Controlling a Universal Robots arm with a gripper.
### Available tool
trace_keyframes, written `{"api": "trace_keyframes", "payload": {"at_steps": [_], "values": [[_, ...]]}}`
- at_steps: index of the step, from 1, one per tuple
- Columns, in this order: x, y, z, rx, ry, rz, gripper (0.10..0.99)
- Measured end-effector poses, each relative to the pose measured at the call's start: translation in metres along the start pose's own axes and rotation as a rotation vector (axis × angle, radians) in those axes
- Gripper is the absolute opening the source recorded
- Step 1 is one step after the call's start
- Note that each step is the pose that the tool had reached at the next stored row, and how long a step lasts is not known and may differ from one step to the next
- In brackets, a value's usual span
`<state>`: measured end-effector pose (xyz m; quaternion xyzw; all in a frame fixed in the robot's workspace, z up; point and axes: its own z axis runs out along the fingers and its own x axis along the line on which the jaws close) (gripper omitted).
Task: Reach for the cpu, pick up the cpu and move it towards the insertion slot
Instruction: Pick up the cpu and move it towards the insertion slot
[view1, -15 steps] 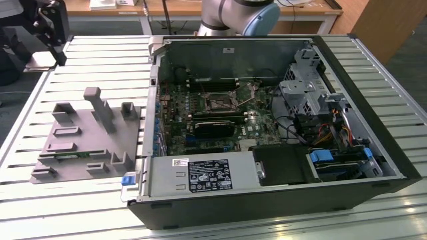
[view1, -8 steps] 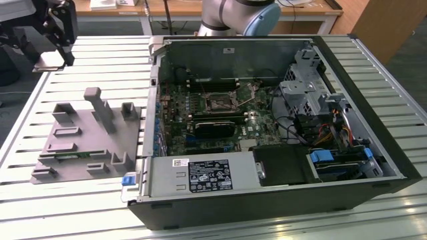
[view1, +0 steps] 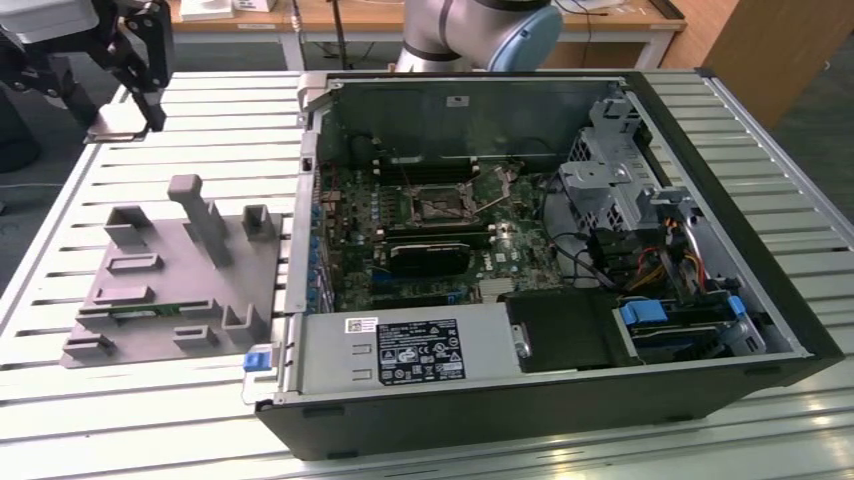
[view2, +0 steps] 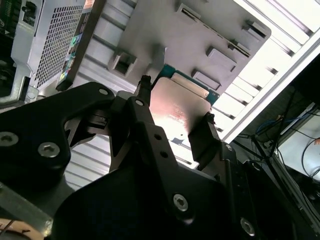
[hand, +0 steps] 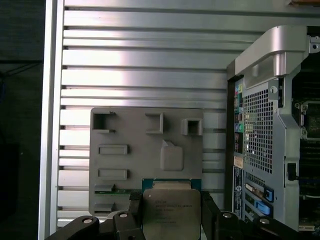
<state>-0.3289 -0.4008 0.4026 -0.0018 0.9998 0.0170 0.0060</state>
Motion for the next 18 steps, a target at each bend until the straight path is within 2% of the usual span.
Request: {"api": "trace_keyframes", "payload": {"at_steps": [11, 18], "values": [[-0.0219, 0.0005, 0.0007, 0.000, 0.0001, 0.000, 0.545], [-0.0435, 0.0015, 0.0014, 0.000, 0.0001, 0.000, 0.545]]}}
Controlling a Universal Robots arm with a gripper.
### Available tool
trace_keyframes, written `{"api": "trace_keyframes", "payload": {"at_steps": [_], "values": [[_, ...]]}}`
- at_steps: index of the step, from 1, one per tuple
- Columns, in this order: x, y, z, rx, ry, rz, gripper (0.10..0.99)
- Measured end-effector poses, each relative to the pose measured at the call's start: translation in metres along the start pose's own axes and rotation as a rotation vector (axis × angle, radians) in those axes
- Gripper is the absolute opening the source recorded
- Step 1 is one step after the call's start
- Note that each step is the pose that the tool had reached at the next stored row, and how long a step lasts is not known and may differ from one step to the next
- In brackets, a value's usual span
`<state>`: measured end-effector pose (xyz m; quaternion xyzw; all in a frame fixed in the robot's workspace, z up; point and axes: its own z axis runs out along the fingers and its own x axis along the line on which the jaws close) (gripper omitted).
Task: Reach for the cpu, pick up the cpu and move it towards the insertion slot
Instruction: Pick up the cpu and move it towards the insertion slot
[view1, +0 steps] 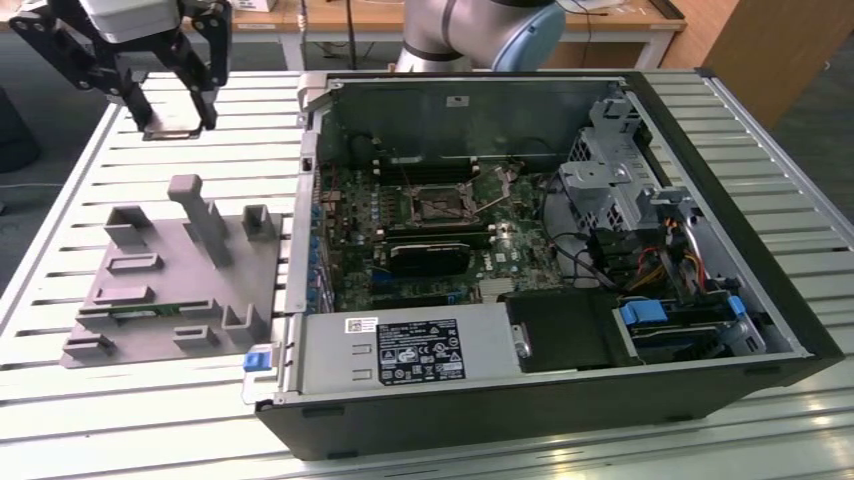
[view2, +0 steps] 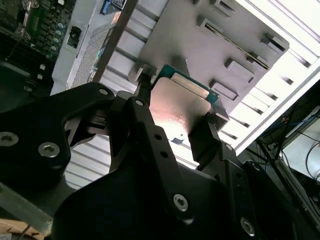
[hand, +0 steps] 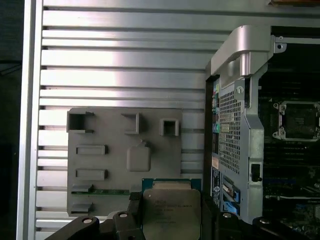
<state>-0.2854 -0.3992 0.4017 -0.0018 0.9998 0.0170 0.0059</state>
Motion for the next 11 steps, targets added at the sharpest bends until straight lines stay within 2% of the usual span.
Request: {"api": "trace_keyframes", "payload": {"at_steps": [11], "values": [[-0.0352, 0.0031, 0.0014, 0.000, -0.0001, 0.000, 0.545]]}}
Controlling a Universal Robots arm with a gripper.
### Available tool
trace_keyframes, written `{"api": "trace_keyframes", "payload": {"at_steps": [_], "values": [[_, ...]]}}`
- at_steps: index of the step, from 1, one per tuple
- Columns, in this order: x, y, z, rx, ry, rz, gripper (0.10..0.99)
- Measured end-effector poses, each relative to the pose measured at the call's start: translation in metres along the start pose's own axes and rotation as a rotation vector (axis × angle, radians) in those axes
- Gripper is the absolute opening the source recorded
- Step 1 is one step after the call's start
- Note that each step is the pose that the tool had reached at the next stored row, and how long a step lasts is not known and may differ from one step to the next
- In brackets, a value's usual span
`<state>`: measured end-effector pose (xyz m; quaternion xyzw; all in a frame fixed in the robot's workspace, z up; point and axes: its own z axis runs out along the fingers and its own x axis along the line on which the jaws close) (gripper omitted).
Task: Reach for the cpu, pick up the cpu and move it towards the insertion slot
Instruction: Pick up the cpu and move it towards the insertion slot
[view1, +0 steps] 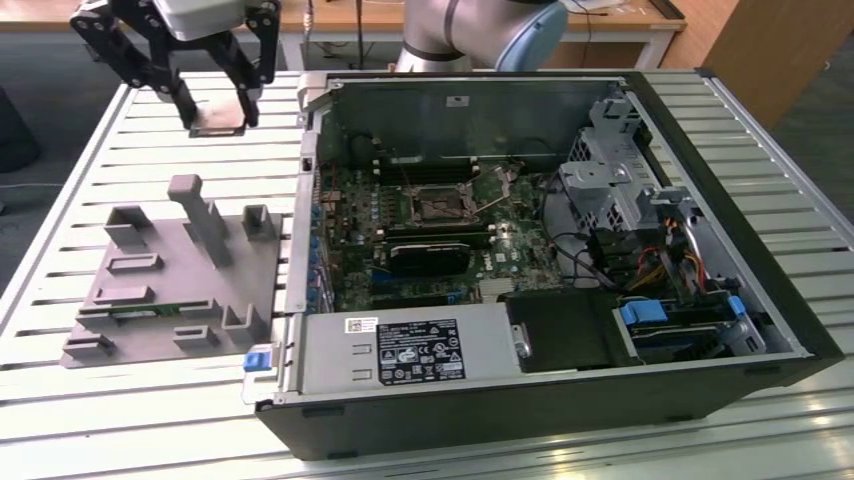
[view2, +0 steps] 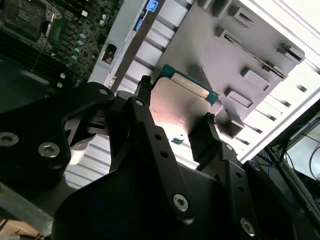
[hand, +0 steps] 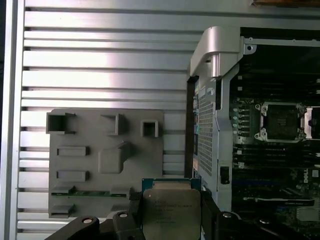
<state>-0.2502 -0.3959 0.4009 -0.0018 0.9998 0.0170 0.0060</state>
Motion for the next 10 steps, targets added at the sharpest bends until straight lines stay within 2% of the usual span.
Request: {"api": "trace_keyframes", "payload": {"at_steps": [10], "values": [[-0.0301, 0.0040, 0.0012, 0.000, 0.0001, 0.000, 0.545]]}}
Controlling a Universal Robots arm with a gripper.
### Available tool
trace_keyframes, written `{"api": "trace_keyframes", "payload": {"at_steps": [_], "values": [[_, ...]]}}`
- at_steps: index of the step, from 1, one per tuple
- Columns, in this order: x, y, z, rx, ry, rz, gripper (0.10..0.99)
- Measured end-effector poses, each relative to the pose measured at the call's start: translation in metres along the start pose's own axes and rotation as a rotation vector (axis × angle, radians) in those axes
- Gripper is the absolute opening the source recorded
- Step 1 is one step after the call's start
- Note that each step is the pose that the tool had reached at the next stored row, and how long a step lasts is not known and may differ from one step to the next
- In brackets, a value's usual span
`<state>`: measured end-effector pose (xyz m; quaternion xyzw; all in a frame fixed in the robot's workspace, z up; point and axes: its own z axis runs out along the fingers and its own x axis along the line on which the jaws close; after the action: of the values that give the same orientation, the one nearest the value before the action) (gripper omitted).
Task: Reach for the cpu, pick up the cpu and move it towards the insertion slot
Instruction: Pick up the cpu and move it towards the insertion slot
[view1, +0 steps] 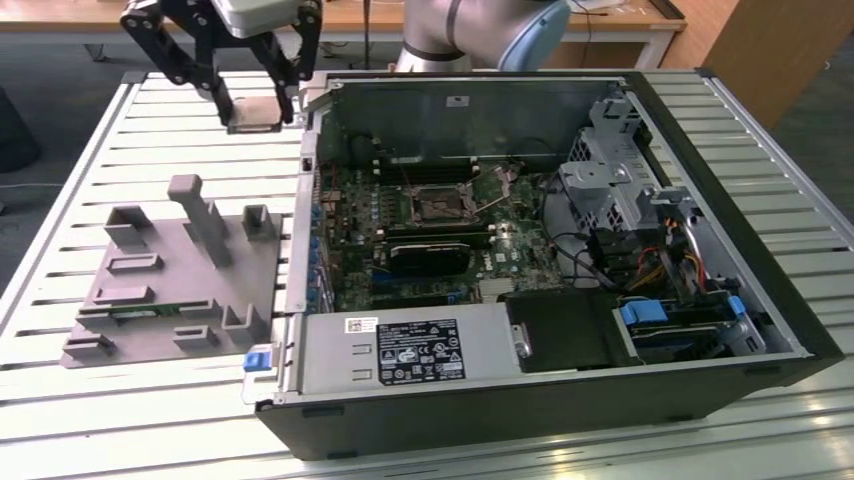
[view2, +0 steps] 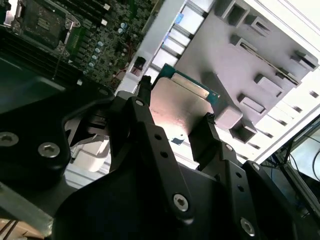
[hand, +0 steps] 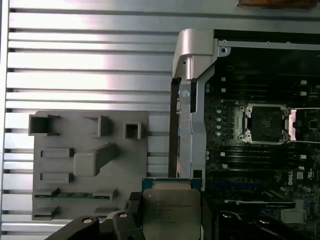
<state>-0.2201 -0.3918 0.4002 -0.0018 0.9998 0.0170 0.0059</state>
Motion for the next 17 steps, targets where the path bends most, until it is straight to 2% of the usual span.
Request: {"api": "trace_keyframes", "payload": {"at_steps": [17], "values": [[-0.0473, 0.0102, 0.0034, 0.000, -0.0012, 0.000, 0.545]]}}
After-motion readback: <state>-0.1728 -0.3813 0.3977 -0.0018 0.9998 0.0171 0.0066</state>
